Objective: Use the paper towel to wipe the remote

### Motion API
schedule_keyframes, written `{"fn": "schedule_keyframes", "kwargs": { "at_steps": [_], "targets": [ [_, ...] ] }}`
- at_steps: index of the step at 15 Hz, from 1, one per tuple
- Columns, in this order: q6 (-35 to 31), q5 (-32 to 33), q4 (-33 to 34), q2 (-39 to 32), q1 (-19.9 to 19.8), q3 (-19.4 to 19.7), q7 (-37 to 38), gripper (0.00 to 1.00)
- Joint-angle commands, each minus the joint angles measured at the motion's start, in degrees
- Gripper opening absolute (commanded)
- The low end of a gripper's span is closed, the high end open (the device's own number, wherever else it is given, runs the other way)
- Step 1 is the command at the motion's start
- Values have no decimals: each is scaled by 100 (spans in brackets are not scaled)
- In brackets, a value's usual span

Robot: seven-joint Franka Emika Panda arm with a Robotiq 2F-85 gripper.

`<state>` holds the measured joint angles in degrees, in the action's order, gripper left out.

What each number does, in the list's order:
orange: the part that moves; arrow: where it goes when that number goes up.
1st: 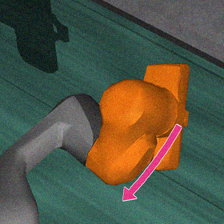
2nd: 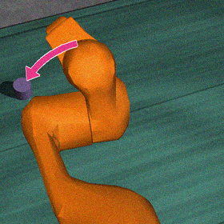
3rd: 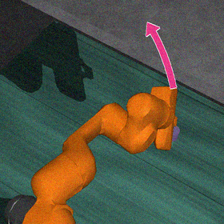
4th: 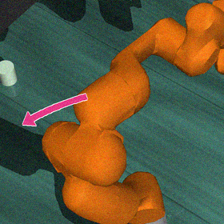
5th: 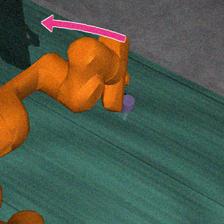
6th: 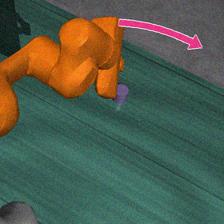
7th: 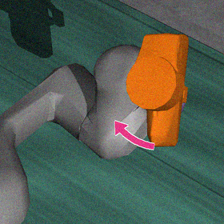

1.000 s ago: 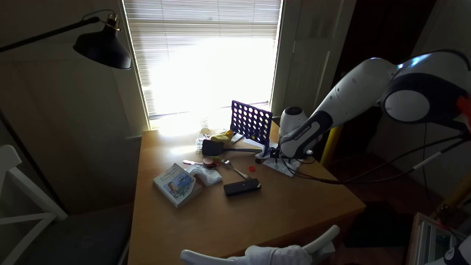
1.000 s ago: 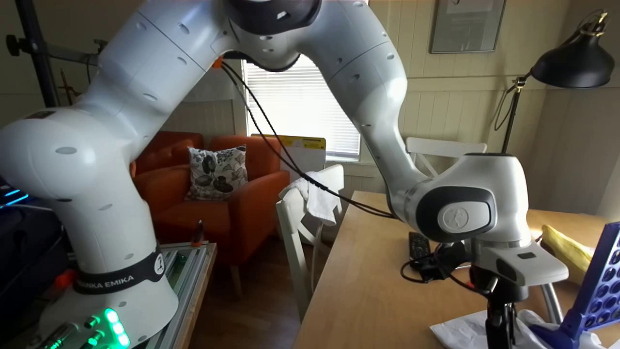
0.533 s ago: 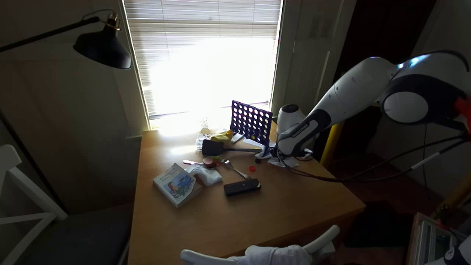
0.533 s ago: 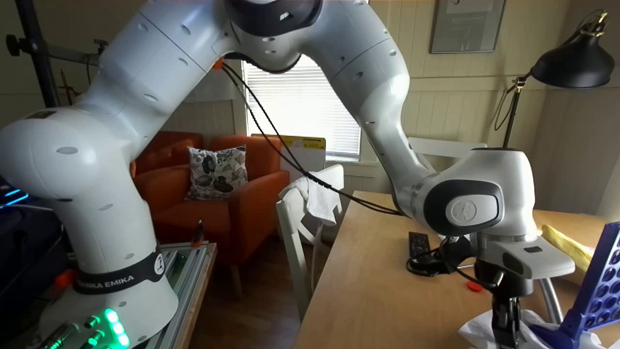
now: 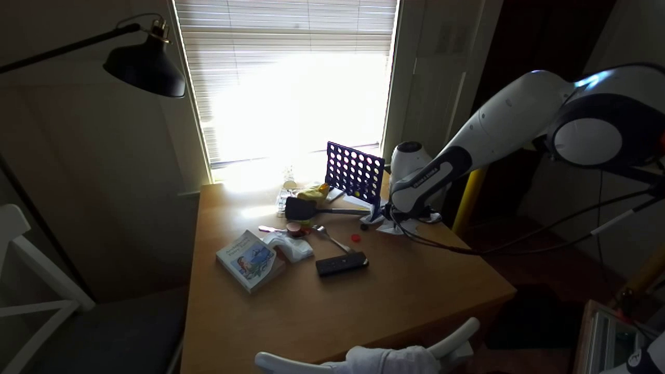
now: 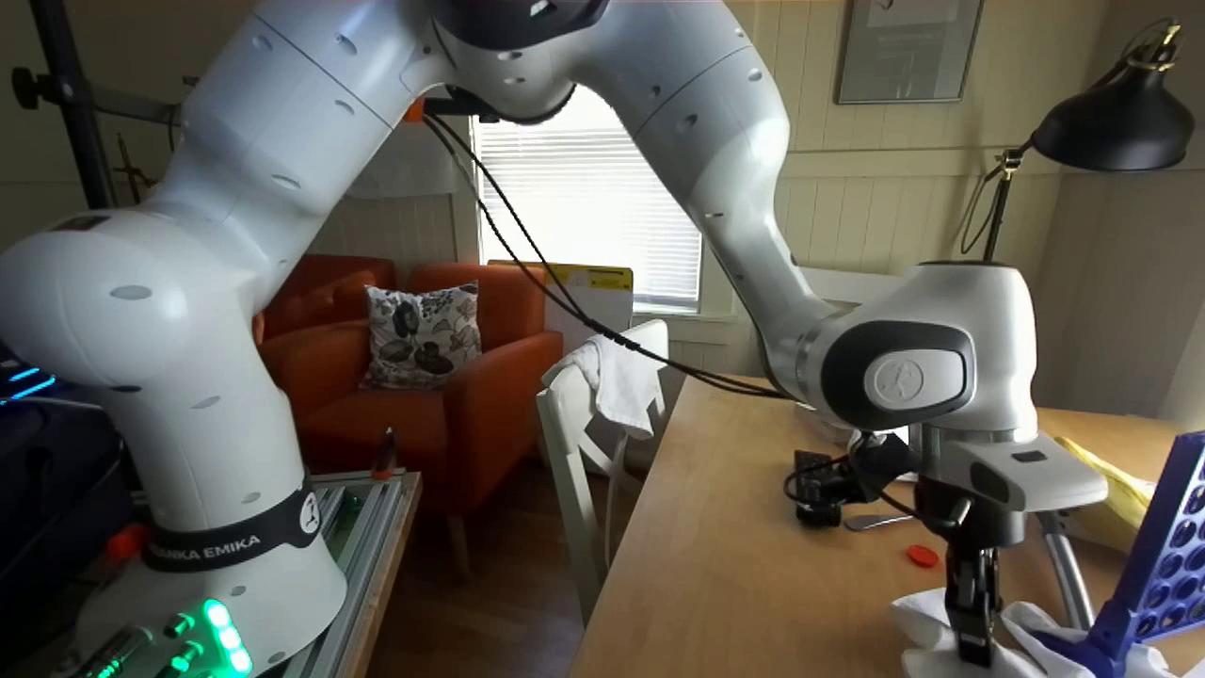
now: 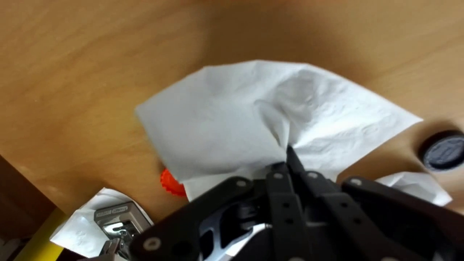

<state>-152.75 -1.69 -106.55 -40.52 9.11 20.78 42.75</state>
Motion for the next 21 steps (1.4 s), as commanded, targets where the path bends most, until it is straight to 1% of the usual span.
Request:
{"fn": "schedule_keyframes", "kwargs": {
  "at_steps": [1,4,6,10,11,12,14,18,19,21],
  "targets": [
    [45,-3,-473,732,-228,-357,-365,1],
    [76,-76,-771,1213,-523,-854,-1234,1],
    [-20,-132,-991,1450,-634,-1141,-1808,1],
    [34,-185,-1386,1849,-763,-1671,-2803,1],
    [-73,-76,-1466,1886,-699,-1684,-2878,1],
    [16,-36,-1078,1569,-620,-1498,-2461,4],
    [13,-37,-1226,1694,-616,-1617,-2640,4],
    [7,-33,-1308,1748,-639,-1633,-2741,4],
    [59,-46,-1311,1771,-646,-1670,-2801,1],
    [-65,51,-1348,1866,-498,-1767,-2848,1]
  ]
}}
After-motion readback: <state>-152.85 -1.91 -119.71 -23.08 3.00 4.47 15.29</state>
